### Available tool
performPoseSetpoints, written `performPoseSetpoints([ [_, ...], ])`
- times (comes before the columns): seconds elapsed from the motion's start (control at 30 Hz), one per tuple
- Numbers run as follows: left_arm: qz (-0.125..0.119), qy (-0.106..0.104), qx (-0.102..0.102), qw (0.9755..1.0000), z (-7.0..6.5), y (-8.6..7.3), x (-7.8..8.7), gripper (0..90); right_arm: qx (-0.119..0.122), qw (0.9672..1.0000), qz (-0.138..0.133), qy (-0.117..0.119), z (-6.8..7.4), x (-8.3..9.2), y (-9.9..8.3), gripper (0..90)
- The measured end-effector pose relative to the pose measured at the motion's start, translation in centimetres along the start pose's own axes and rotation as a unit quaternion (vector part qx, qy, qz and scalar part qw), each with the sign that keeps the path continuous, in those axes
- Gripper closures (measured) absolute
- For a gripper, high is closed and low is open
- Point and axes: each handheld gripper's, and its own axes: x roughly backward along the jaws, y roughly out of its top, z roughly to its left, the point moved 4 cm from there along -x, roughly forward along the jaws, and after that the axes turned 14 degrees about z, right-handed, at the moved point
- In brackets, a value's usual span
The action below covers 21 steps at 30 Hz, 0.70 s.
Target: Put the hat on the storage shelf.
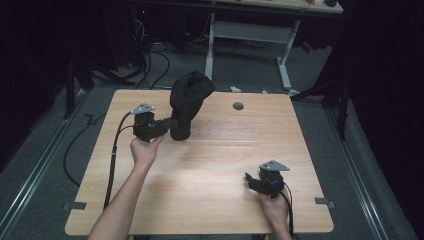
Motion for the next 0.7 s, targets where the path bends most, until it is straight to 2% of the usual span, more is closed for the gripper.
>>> performPoseSetpoints([
  [0.13,0.004,0.001,-0.001,1.0,-0.1,0.0,0.1,68.7,0.0,1.0,0.0,0.0,0.0,0.0,0.0,35.3],
  [0.4,0.009,0.022,-0.006,0.9997,-0.2,-0.1,0.7,55.8,0.0,1.0,0.0,0.0,0.0,0.0,0.0,35.3],
  [0.7,0.012,0.018,-0.004,0.9998,-0.1,-0.7,2.0,49.4,0.0,1.0,0.0,0.0,0.0,0.0,0.0,35.2],
])
